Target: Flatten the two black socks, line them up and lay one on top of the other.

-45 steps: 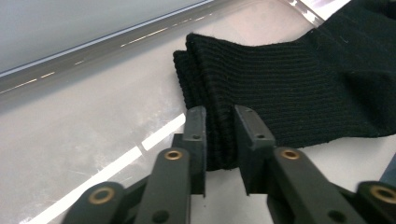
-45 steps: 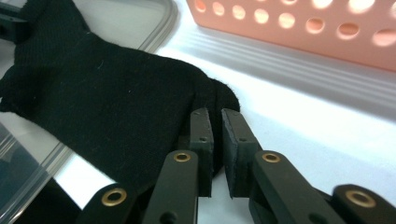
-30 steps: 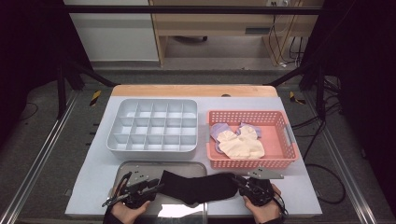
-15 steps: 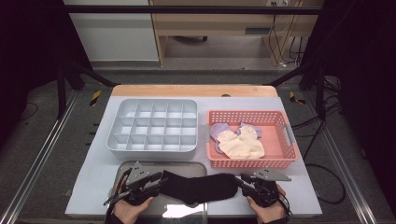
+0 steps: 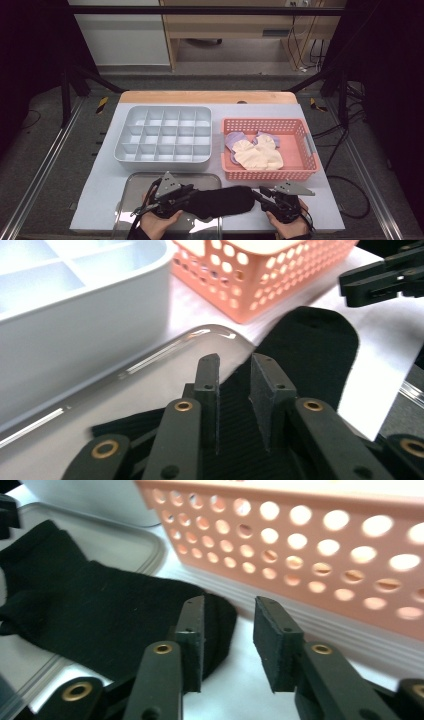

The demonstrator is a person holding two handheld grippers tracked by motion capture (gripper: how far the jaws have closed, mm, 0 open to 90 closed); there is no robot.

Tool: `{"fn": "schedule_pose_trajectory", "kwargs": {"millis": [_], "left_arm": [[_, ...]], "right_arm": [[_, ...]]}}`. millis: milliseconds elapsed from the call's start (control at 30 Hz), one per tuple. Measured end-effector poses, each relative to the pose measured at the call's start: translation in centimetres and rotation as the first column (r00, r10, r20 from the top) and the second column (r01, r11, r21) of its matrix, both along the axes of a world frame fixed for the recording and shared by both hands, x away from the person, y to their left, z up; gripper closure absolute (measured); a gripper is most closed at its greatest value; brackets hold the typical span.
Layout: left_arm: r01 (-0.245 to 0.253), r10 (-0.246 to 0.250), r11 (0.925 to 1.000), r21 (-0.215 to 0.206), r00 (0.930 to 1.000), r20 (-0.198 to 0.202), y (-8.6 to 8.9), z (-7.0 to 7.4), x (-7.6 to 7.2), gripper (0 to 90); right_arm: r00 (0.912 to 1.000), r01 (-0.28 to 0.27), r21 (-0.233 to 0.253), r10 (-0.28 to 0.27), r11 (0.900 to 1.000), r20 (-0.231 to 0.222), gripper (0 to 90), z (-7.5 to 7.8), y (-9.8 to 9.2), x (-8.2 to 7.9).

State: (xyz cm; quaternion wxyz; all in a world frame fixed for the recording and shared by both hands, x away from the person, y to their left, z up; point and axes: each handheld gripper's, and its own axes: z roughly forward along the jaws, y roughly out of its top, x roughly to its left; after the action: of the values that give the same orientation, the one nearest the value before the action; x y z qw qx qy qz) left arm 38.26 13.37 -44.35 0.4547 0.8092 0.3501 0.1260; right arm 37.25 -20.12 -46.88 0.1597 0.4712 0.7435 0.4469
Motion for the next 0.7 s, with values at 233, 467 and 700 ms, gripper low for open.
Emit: {"fn": "schedule_pose_trajectory", "kwargs": {"millis": [233, 467, 700], "left_arm": [[0.042, -0.041, 0.9985, 0.034, 0.9988, -0.025, -2.1, -1.3, -0.1, 78.2], [0.056, -0.053, 0.9966, 0.06, 0.9971, -0.055, -2.7, -2.5, 0.0, 82.0], [0.069, -0.064, 0.9942, 0.082, 0.9959, -0.064, -3.0, -3.0, -0.1, 83.8]], "right_arm": [[0.9999, -0.006, 0.001, 0.006, 1.0, -0.01, 67.3, 0.0, 0.1, -0.1], [0.9993, 0.003, -0.008, -0.003, 1.0, -0.038, 67.8, -0.6, 0.4, 0.3], [0.9963, -0.014, -0.038, 0.011, 0.999, -0.085, 70.1, -1.2, 1.0, 0.7]]}}
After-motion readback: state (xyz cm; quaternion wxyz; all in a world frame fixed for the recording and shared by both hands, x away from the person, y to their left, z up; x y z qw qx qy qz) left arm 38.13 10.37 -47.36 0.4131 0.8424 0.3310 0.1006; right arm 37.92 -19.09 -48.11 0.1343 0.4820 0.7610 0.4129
